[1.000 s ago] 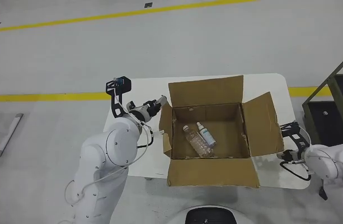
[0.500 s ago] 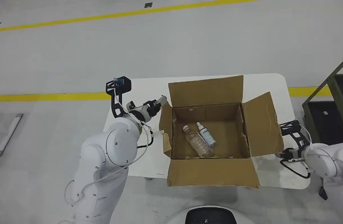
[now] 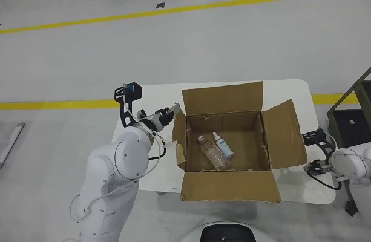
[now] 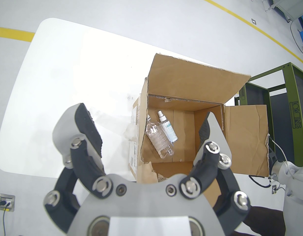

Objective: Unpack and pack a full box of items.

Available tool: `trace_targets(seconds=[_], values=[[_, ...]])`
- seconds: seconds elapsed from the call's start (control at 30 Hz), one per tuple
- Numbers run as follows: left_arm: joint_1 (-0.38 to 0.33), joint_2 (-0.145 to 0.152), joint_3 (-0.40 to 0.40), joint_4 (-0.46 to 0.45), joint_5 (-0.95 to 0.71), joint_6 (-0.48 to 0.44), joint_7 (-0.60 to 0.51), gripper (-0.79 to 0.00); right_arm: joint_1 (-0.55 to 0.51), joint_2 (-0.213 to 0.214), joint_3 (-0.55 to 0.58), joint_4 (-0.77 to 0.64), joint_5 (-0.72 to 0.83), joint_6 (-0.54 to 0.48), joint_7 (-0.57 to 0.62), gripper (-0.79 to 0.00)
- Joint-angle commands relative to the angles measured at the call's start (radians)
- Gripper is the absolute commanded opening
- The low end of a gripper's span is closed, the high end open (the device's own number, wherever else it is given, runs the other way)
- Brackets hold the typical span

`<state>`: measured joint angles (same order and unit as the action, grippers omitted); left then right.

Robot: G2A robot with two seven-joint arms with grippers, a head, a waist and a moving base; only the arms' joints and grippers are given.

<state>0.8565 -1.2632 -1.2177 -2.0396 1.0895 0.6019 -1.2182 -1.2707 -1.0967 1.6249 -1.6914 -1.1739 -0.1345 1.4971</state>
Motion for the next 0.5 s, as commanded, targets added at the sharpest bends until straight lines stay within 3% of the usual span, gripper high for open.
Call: trace_targets(seconds=[0.0, 0.1, 0.2, 0.33, 0.47], values=[[0.000, 0.000, 0.000, 0.000, 0.000, 0.000, 0.000, 0.000, 0.003, 0.001, -0.004, 0.005, 0.003, 0.003, 0.002, -0.296], [0.000, 0.000, 0.000, 0.000, 0.000, 0.000, 0.000, 0.000, 0.001, 0.002, -0.007, 0.008, 0.007, 0.004, -0.004, -0.274], [0.000, 0.000, 0.000, 0.000, 0.000, 0.000, 0.000, 0.000, -0.001, 0.004, -0.011, 0.020, -0.007, 0.008, -0.013, -0.308], [0.000, 0.000, 0.000, 0.000, 0.000, 0.000, 0.000, 0.000, 0.002, 0.006, -0.013, 0.037, -0.010, 0.017, -0.022, -0.169], [0.000, 0.000, 0.000, 0.000, 0.000, 0.000, 0.000, 0.000, 0.010, 0.007, -0.024, 0.066, -0.016, 0.025, -0.037, -0.283]])
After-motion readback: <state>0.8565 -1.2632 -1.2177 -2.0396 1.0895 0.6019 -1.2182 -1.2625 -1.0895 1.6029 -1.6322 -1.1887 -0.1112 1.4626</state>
